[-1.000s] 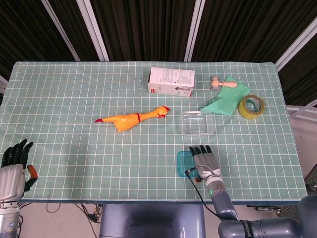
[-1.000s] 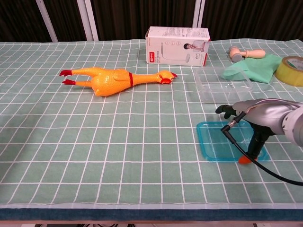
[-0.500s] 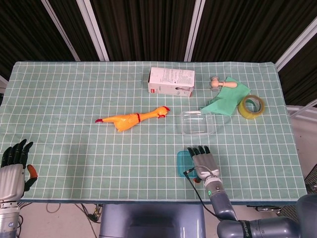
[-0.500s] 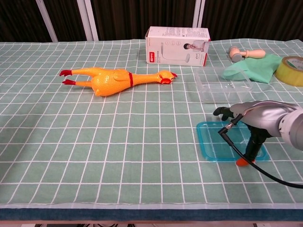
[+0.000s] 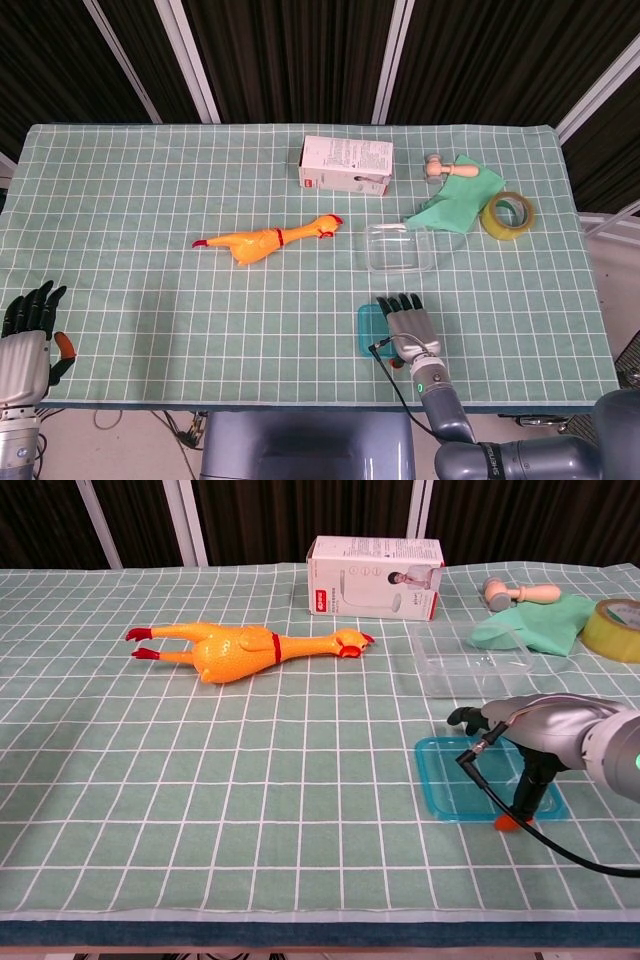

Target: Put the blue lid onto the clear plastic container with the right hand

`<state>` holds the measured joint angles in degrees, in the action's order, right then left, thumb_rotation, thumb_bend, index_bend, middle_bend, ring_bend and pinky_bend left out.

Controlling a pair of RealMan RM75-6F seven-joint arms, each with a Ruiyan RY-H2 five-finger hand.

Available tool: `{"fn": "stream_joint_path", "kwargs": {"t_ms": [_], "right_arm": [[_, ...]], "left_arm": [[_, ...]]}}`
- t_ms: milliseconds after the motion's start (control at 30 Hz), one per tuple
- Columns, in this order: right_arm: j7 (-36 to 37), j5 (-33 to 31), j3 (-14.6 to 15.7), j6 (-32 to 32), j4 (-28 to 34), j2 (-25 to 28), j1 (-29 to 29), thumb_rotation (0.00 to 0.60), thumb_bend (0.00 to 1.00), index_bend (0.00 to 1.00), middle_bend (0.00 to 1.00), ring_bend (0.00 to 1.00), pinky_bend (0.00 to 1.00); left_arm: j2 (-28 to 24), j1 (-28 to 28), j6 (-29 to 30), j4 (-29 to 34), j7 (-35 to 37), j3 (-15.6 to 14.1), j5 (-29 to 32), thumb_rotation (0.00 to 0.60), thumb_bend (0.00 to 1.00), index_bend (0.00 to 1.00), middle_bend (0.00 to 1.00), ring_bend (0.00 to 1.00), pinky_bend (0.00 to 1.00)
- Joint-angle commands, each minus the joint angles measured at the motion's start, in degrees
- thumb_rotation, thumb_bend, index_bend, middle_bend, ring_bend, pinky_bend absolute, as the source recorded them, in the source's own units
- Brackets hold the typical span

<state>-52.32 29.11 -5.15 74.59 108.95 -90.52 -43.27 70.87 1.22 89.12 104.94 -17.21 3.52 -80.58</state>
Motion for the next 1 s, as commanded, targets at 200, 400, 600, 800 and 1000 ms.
{"fn": "stream_joint_path", "kwargs": {"t_ms": [200,400,600,800,1000], "right_arm": [[-0.17,-0.73,0.04,-0.47,-0.14,0.15,-0.24,0.6,0.18,0.0,0.16,0.0,0.0],[-0.16,-0.78,0.5,-0.95,-0.73,0.06,-0.33,0.6,0.18,0.0,0.2,0.0,0.0],[-0.17,-0.91,0.63,-0.99,-1.32,-0.21,-0.42,0.6,0.18,0.0,0.21,0.0,0.0],[0.01,-0.51,1.05,-1.43,-2.0,-0.48,-0.42,0.6,0.18,0.0,0.23,0.0,0.0],[-0.37,-1.97,1.28,-2.64,-2.5,-0.39,-0.73,0.6,0.18,0.0,0.26,0.0,0.0]], "left_arm": [[-0.01,-0.01,0.02,0.0,0.03,-0.02,0.01,0.6,0.79,0.09,0.0,0.0,0.0],[-0.04,0.02,-0.04,0.07,0.05,0.01,0.14,0.6,0.79,0.09,0.0,0.0,0.0],[-0.11,0.02,-0.03,0.1,0.14,0.01,0.13,0.6,0.79,0.09,0.0,0.0,0.0],[-0.14,0.03,-0.13,0.16,0.15,-0.06,0.18,0.6,0.79,0.09,0.0,0.0,0.0],[-0.28,0.03,-0.25,0.38,0.3,-0.07,0.37,0.6,0.79,0.09,0.0,0.0,0.0]]}}
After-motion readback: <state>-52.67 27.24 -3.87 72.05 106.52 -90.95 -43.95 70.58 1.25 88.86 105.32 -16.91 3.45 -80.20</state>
